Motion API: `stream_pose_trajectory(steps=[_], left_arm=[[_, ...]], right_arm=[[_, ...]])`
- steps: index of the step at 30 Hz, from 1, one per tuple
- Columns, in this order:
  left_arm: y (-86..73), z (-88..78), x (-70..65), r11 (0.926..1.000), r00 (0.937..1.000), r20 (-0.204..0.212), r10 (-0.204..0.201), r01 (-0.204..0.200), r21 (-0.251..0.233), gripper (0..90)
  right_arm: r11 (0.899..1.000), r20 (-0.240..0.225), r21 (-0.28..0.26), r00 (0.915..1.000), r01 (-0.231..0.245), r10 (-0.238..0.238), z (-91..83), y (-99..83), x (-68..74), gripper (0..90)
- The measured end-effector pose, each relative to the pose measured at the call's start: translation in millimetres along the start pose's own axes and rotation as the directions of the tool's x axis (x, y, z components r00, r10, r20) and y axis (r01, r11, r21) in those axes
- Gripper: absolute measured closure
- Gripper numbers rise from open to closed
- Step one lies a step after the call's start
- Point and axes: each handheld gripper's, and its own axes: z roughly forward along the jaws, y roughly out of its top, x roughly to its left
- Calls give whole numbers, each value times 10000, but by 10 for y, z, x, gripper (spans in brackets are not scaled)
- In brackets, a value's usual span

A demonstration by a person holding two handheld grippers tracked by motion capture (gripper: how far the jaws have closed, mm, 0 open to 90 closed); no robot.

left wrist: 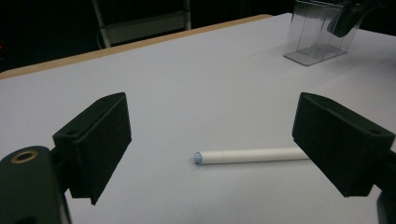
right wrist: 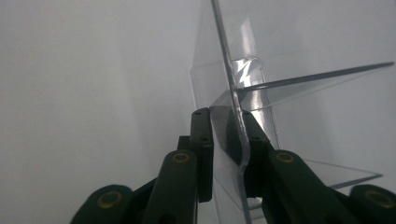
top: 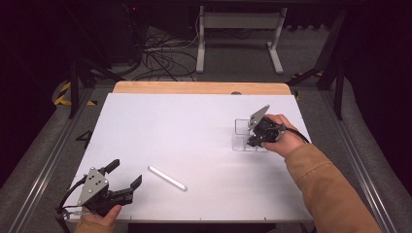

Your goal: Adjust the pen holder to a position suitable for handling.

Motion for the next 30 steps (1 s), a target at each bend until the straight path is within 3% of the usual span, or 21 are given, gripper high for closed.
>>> stream_pose_trajectory(steps=[6, 10, 14, 19, 24, 30], left_arm=[[-3, -6, -6, 10000, 10000, -20, 52, -52, 24, 126], [-12, -25, -2, 10000, 10000, -74, -4, 4, 30, 126], [-19, -47, -1, 10000, 9999, -130, 11, -10, 49, 125], [-26, -62, 6, 10000, 9998, -161, -72, 72, -15, 126], [-27, -54, 7, 10000, 9999, -107, -67, 67, 23, 125], [-27, -49, 12, 10000, 9999, -63, -90, 90, 15, 126]], right_arm=[[10000, -424, -67, 9991, -67, 64, -40, 57, 52, 881], [9990, -480, -392, 9986, 198, -216, -75, 126, 77, 883], [9968, -474, -496, 9968, 625, -648, -116, 277, 107, 884], [9949, -637, -582, 9943, 823, -860, -95, 509, 171, 883], [9902, -807, -713, 9887, 1204, -1260, 8, 788, 244, 882], [9873, -865, -647, 9848, 1454, -1507, 123, 992, 299, 882]])
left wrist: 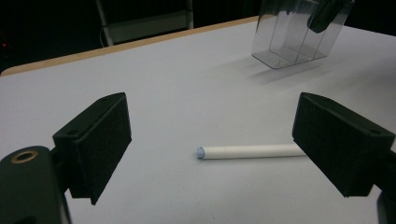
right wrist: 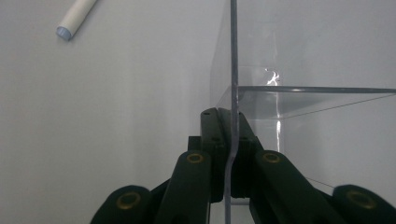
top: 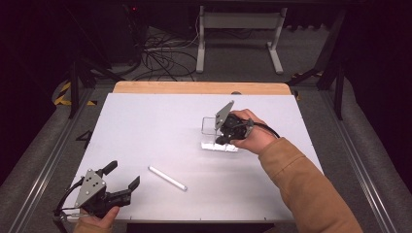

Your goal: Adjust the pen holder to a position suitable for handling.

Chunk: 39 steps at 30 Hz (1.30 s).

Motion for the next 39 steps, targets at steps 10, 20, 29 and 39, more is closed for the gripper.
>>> stream_pose_trajectory(steps=[10, 20, 29, 39], left_arm=[[-2, -1, 5, 10000, 10000, 31, -45, 45, -28, 126], [-3, -1, 16, 10000, 10000, 59, -50, 50, -15, 126], [-6, 9, 13, 9999, 9999, 127, -104, 104, -22, 125], [-7, 3, 30, 9999, 9998, 95, -162, 162, -41, 126]], right_arm=[[9962, -127, 385, 9969, 781, -776, 258, 293, 56, 881], [9942, -226, 414, 9949, 997, -988, 383, 376, 83, 878], [9969, -78, 269, 9972, 740, -738, 383, 344, 71, 840], [9868, 620, -1614, 9977, -158, 262, 65, 273, 155, 573]])
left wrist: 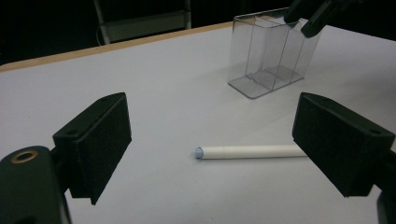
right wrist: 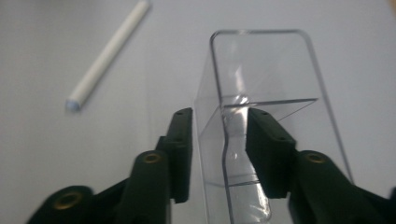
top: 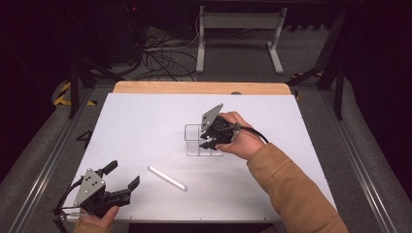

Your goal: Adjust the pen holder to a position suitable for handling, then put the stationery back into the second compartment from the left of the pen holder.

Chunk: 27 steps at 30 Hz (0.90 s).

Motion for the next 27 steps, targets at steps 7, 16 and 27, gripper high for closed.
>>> stream_pose_trajectory(steps=[7, 16, 27], left_arm=[[3, -6, -2, 10000, 10000, -27, 7, -7, -29, 126], [-2, -14, 3, 10000, 10000, -54, 10, -10, 0, 126], [-4, -39, 8, 10000, 10000, -99, -14, 13, -90, 126]], right_arm=[[9688, 514, -2069, 9874, -1363, 1499, -211, 3, 104, 439], [9326, 468, -2942, 9715, -2091, 2326, -225, 57, 190, 435], [9115, 268, -3354, 9647, -2381, 2619, -240, 103, 266, 425]])
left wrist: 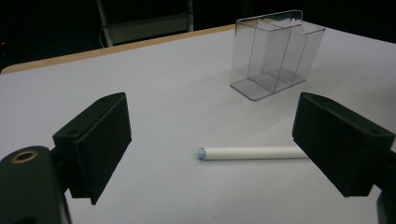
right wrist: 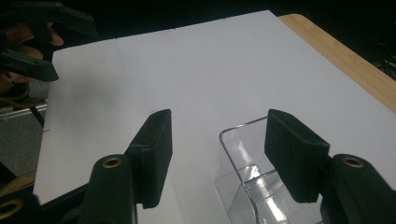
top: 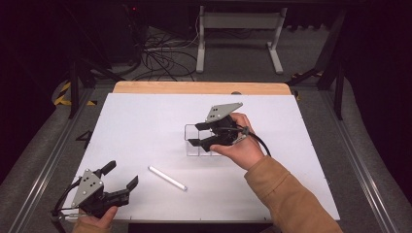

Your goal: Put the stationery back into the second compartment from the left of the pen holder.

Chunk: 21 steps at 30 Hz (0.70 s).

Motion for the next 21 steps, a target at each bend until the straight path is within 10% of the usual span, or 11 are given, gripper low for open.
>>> stream_pose_trajectory(steps=[21], left_arm=[[-4, -36, 15, 9999, 9999, -103, -49, 48, -148, 126]], right_arm=[[9848, -140, 124, 9847, -1733, 1734, 179, 58, 287, 460]])
